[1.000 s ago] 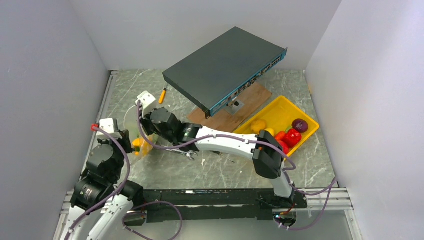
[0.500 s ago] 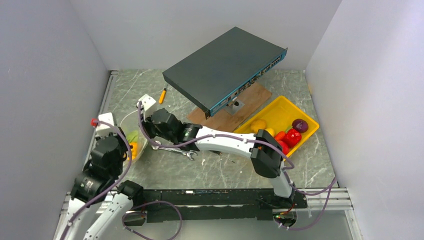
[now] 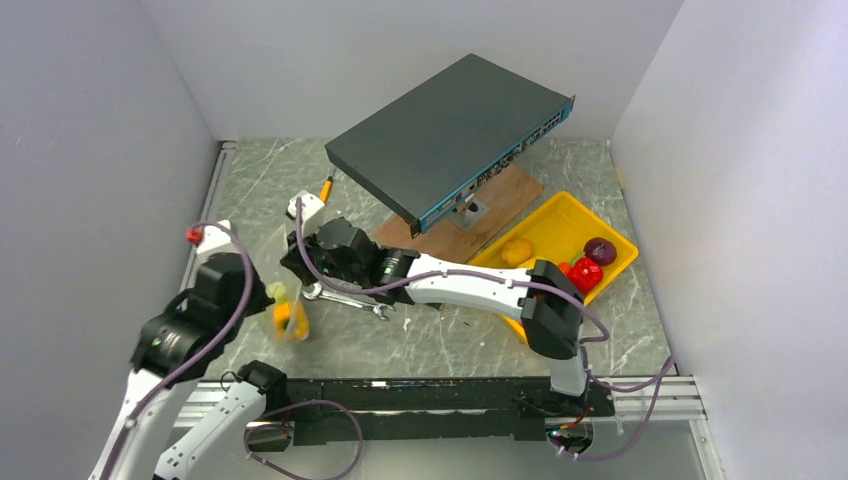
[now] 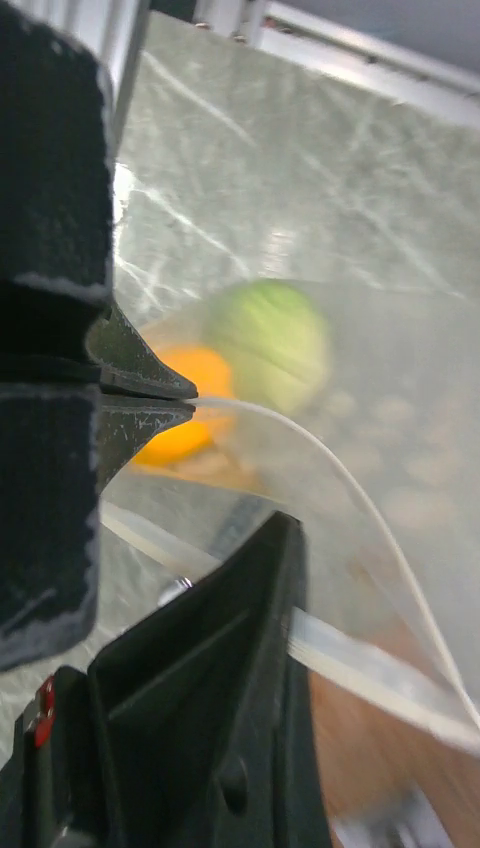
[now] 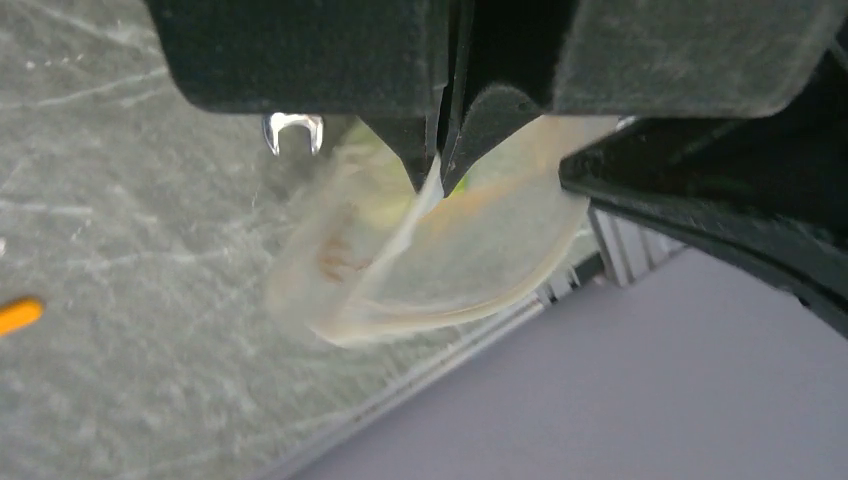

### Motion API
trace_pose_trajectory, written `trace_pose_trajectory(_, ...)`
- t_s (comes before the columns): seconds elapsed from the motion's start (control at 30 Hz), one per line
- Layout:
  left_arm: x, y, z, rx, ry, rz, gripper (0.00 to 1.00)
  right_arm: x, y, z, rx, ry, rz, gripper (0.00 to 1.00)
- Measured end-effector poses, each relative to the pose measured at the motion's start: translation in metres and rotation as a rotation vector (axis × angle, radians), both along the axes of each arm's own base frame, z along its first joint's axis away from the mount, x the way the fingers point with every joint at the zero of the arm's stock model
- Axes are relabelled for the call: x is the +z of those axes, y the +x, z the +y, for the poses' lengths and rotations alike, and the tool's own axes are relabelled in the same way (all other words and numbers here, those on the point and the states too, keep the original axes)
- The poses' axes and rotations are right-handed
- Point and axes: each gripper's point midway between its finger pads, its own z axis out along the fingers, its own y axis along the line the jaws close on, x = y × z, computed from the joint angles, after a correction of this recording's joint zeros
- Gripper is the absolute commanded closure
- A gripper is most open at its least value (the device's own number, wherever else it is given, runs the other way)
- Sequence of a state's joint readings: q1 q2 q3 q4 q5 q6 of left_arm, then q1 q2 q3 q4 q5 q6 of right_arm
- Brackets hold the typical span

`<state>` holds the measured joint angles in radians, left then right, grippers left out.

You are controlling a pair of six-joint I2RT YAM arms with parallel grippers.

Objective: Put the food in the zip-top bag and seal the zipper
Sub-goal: Adjust the zipper food storage bag at the center of the board.

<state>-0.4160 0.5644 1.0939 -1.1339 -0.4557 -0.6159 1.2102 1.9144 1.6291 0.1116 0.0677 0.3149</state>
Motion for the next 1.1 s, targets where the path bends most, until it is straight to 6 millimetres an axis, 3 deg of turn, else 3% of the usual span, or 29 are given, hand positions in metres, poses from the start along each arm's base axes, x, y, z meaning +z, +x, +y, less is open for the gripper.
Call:
trace_pose_trajectory(0.07,-0.038,-0.002,-0.004,-0.007,0.023,0.118,1.00,-0.028,0.003,0.000,-0.005,-0.060,0.031,1.00)
trace_pose_trajectory(0.1,-0.047,-0.005,-0.004,-0.007,0.033,0.159,1.00,-0.037,0.005,0.000,-0.007,-0.080,0.039,1.00)
trace_pose_trajectory(0.17,-0.045,-0.006,-0.005,-0.008,0.033,0.180,1.00,-0.055,0.008,-0.001,-0.008,-0.131,0.058,1.00)
trace_pose_trajectory(0.23,-0.015,-0.006,-0.005,-0.014,0.008,0.129,1.00,-0.052,0.010,0.000,-0.004,-0.143,0.062,1.00)
trace_pose_trajectory(0.33,0.055,-0.007,-0.005,-0.021,-0.076,-0.069,1.00,-0.020,0.013,0.004,0.005,-0.078,0.042,1.00)
trace_pose_trajectory(0.43,0.083,-0.020,0.001,-0.014,-0.144,-0.206,1.00,0.009,0.006,0.003,0.033,-0.008,0.027,1.00)
trace_pose_trajectory(0.5,0.064,-0.029,0.005,0.002,-0.171,-0.211,1.00,0.017,0.000,-0.001,0.048,0.022,0.030,1.00)
trace_pose_trajectory(0.57,0.024,-0.032,0.005,0.020,-0.164,-0.129,1.00,0.012,-0.005,-0.002,0.060,0.022,0.046,1.00)
trace_pose_trajectory(0.67,-0.024,-0.030,0.002,0.033,-0.125,0.011,1.00,-0.016,-0.006,-0.001,0.066,-0.027,0.082,1.00)
trace_pose_trajectory(0.73,-0.033,-0.029,0.001,0.038,-0.101,0.071,1.00,-0.036,-0.003,0.003,0.062,-0.070,0.104,1.00)
trace_pose_trajectory(0.77,-0.030,-0.029,0.001,0.038,-0.094,0.083,1.00,-0.043,-0.001,0.004,0.061,-0.089,0.112,1.00)
trace_pose_trajectory(0.83,-0.005,-0.025,-0.001,0.034,-0.096,0.066,1.00,-0.044,0.001,0.006,0.059,-0.104,0.118,1.00)
trace_pose_trajectory(0.97,0.052,-0.019,-0.003,0.015,-0.139,-0.071,1.00,-0.011,0.000,0.010,0.080,-0.048,0.104,1.00)
trace_pose_trajectory(1.03,0.056,-0.020,-0.001,0.017,-0.151,-0.106,1.00,0.003,-0.003,0.008,0.088,-0.013,0.098,1.00)
trace_pose_trajectory(1.1,0.034,-0.022,0.003,0.031,-0.133,-0.082,1.00,0.006,-0.006,0.007,0.097,0.005,0.105,1.00)
